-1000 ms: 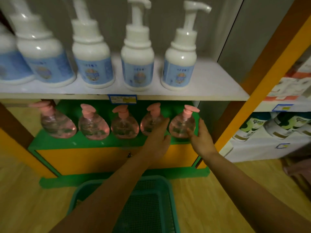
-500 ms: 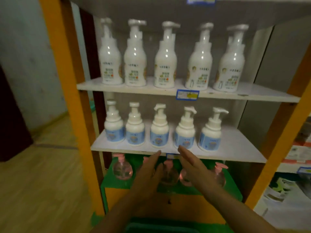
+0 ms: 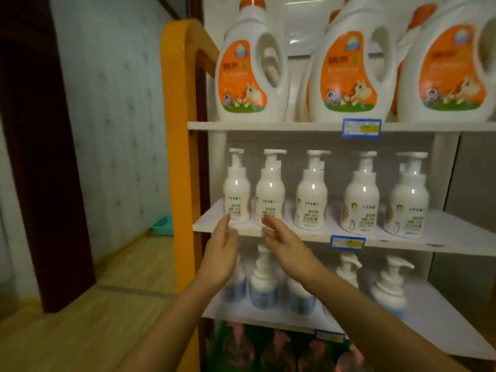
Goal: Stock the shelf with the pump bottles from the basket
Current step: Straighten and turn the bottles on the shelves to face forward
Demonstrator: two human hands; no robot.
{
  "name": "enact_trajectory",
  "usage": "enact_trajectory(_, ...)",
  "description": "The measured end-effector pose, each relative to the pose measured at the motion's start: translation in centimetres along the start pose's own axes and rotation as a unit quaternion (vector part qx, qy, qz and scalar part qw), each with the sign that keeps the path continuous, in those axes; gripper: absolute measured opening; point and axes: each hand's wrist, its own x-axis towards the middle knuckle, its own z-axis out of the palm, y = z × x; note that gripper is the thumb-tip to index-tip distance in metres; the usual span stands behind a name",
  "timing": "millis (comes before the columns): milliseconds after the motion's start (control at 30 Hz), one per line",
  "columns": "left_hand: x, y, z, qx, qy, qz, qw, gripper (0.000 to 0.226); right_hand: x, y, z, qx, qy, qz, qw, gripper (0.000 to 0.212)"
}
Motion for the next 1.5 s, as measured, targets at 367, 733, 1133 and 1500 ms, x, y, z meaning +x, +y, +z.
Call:
enact_trajectory(367, 9.4, 0.1, -1.2, 0.015, -0.028, -0.041, 0.999, 0.045, 10.6, -1.1, 5.3, -0.072, 0.121, 0.01, 0.99, 0.056)
enact_trajectory(733, 10.8, -3.1, -1.3, 0.076, -0.073, -0.045, 0.993, 0.056, 11.9, 0.7, 4.6, -0.088, 0.114, 0.059, 0.988, 0.056)
enact_trajectory(1133, 11.3, -3.9, -1.3, 0.099, -0.09, -0.031, 0.991, 0.058, 11.5, 0.6, 4.1, -0.116, 0.078, 0.07, 0.988, 0.068)
enact_trajectory(1500, 6.0, -1.3, 0.7, 0.123, 0.152, 0.13, 0.972, 0.043, 6.3, -0.8, 1.0, -0.079, 0.186, -0.003, 0.979, 0.038)
